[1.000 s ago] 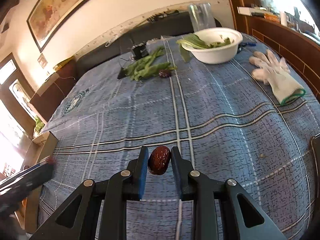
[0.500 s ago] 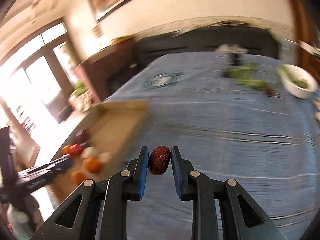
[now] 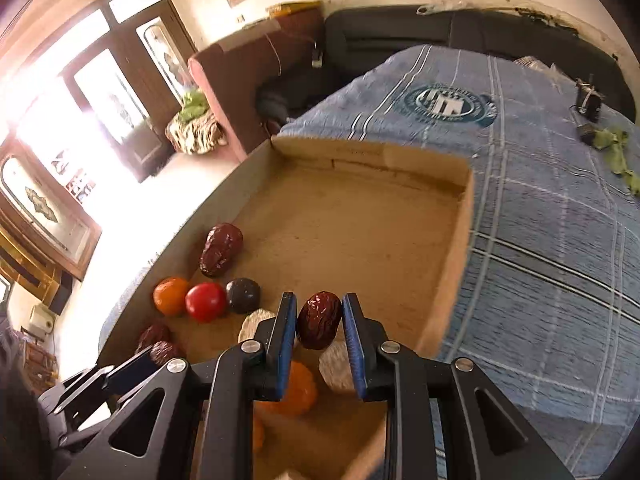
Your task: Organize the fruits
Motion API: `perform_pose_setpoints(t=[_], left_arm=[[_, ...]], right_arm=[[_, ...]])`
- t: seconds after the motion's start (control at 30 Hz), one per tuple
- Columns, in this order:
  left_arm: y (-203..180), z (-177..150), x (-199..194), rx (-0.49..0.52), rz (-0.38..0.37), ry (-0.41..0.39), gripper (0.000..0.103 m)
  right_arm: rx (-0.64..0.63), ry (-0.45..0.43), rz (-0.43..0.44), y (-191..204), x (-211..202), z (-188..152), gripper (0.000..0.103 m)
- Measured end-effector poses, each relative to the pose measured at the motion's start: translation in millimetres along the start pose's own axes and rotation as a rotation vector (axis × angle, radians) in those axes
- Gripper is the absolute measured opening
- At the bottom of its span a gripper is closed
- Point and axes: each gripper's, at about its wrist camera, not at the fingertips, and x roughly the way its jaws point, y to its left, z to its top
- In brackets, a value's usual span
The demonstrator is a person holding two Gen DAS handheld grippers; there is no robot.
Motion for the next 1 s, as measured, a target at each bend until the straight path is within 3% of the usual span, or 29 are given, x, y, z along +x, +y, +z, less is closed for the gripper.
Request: perform_pose_setpoints(t=[0.13,0.23,0.37,0.43,0.5,0.7,0.87,1.0], left_arm=[[5,2,-3,-0.010,-0.023,0.003,0.035],[8,3,-8,-0.019,-0.030,-0.010,0.042],[2,3,-20,-0.007,-0.028,-0.038,0.045],[-6,2,-28,0.013,-0.020,-0.061,0.050],[-20,0,-39,0.049,-0.001,-0.101,0.058],[-64,-13,-69,0.144,0.106,-0.227,0.089],[-94,-24,-82,0.230,0.153,-0.262,0.092],[-106,-30,-86,0.241,0.124,-0.243,0.092]], right_arm=[[0.010,0.010,0.006,3,8,4,0.027],[0.008,-0.006,0.011,5,3,4,0.033],[0.024,-0.090,-0.006,2,-31,-4,0.039],[0.060,-0.144,-0.020,-4,-53,-14,0.050],[0.117,-0.206,-0.032,-12,-78,-30,0.060],[0.222,-0.298,-0.151,-30,-124,-83,0.066],[0.224,-0.302,-0.268,-34,-143,-113,0.074],[0.238,-0.311,-0.268,-39,-153,-128,0.076]])
